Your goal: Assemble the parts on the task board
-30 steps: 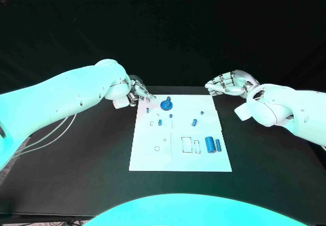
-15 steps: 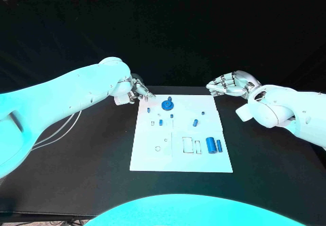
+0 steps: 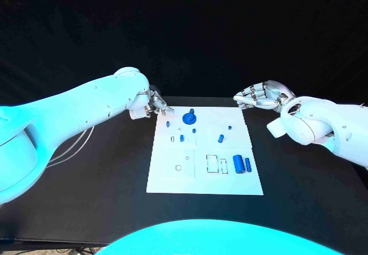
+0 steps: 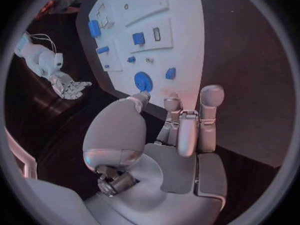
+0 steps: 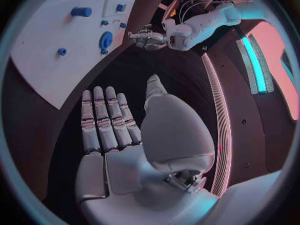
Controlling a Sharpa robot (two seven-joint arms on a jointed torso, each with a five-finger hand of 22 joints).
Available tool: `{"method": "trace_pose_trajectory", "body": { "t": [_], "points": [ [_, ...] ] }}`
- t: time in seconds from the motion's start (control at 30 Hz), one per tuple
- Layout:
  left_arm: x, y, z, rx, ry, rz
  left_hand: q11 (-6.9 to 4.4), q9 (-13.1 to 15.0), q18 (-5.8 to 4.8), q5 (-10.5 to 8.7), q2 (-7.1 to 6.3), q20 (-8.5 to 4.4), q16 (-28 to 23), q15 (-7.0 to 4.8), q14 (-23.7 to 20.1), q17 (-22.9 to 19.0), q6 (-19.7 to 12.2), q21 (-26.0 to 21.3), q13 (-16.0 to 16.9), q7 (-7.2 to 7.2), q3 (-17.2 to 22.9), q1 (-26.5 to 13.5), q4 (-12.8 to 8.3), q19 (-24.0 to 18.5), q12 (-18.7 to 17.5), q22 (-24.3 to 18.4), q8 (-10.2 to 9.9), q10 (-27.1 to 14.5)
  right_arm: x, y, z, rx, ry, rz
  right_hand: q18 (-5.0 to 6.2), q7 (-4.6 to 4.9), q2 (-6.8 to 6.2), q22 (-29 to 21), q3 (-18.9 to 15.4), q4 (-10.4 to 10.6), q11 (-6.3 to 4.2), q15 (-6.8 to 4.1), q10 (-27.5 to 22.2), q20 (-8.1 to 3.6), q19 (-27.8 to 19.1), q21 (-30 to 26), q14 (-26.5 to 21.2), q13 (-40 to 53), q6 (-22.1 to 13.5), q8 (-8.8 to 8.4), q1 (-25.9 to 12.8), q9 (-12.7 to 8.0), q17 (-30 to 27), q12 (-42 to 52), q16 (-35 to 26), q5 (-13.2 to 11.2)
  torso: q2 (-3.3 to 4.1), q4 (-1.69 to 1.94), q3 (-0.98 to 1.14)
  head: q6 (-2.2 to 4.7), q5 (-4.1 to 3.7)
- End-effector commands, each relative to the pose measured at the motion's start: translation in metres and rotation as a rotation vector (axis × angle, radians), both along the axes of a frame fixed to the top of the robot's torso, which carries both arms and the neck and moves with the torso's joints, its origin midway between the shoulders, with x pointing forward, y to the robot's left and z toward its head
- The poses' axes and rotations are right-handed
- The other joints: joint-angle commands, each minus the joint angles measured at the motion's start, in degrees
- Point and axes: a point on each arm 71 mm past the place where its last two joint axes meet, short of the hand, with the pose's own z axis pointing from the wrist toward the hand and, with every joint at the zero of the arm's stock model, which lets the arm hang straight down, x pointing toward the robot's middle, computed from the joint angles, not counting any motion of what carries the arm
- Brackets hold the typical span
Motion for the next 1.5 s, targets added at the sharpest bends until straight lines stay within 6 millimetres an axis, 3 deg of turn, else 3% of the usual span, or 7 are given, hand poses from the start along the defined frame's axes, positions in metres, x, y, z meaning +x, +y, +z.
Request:
{"method": "trace_pose_trajectory", "body": {
  "t": [0.03, 0.23, 0.73, 0.97, 1.5],
  "points": [
    [-0.002, -0.003, -0.007, 0.000, 0.017, -0.015, 0.97, -0.61, 0.25, -0.36, 0.44, 0.66, 0.80, 0.14, 6.17, 15.82, -0.02, 0.79, -0.07, 0.31, -1.58, 0.49, 0.03, 0.68, 0.77, 1.31, -0.71, 0.23, 0.000, 0.001, 0.000, 0.001, -0.002, 0.005, 0.34, 2.47, 0.43, 0.66, 1.29, 0.15, -0.26, -0.22, -0.16, 0.10, 1.19, 1.20, 0.60, -0.45, 0.50, 0.10, 0.41, 0.76, -0.37, -0.79, 0.62, -0.45, 0.04, 0.02, -0.11, 0.00, -0.03],
    [-0.004, -0.004, -0.017, 0.007, 0.031, -0.018, 1.00, -1.57, 0.33, -0.61, 0.45, 0.79, 0.80, 0.20, 6.17, 15.82, 1.19, 0.67, -0.39, 0.28, -3.15, -1.25, 0.36, 0.44, 0.78, 1.08, -1.20, -0.02, 0.000, 0.001, 0.000, 0.001, -0.001, 0.006, 0.32, 2.53, 0.38, 0.65, 1.23, 0.20, -0.23, -0.20, -0.17, 0.11, 1.20, 1.19, 0.57, -0.46, 0.49, 0.08, 0.34, 0.76, -0.40, -0.80, 0.59, -0.46, 0.01, 0.01, -0.02, 0.00, -0.08],
    [-0.006, -0.001, -0.029, 0.033, 0.049, -0.018, 0.85, -1.81, 0.32, -0.44, 0.82, 0.77, 0.80, 0.13, 6.17, 15.82, 2.32, 0.82, -0.55, 0.08, -3.55, -1.05, 0.15, 0.46, 0.79, 1.25, -0.96, -0.15, -0.001, 0.001, 0.000, 0.001, -0.001, 0.006, 0.32, 2.53, 0.38, 0.65, 1.23, 0.20, -0.23, -0.20, -0.17, 0.11, 1.20, 1.19, 0.57, -0.46, 0.49, 0.08, 0.34, 0.76, -0.40, -0.80, 0.59, -0.46, -0.02, 0.01, 0.04, -0.10, -0.08],
    [-0.008, -0.005, -0.030, 0.022, 0.063, -0.033, 0.07, -0.94, 0.29, -0.31, 1.33, 0.30, 0.80, -0.50, 6.17, 15.82, 5.22, 1.12, -0.52, -0.85, -3.67, 1.34, -0.15, 0.48, 0.99, 1.56, 1.27, 0.06, 0.000, 0.001, -0.001, 0.001, -0.001, 0.007, 0.30, 2.60, 0.33, 0.61, 1.15, 0.27, -0.17, -0.17, -0.18, 0.11, 1.21, 1.16, 0.53, -0.46, 0.47, 0.05, 0.24, 0.75, -0.48, -0.82, 0.55, -0.45, -0.04, 0.03, 0.05, -0.20, -0.08],
    [-0.007, -0.006, -0.028, 0.004, 0.032, -0.013, -0.47, 0.62, 0.24, -0.30, 1.69, -0.11, 0.80, -0.97, 6.17, 15.82, 5.82, 1.38, -0.09, -1.44, -3.59, 2.58, -0.10, 0.61, 1.29, 1.84, 3.43, 0.55, 0.000, 0.002, -0.001, 0.001, 0.001, 0.009, 0.28, 2.67, 0.36, 0.57, 1.10, 0.35, -0.14, -0.13, -0.16, 0.12, 1.22, 1.12, 0.49, -0.46, 0.50, 0.03, 0.14, 0.75, -0.57, -0.82, 0.50, -0.44, 0.01, 0.01, 0.08, -0.17, -0.16]
  ]
}}
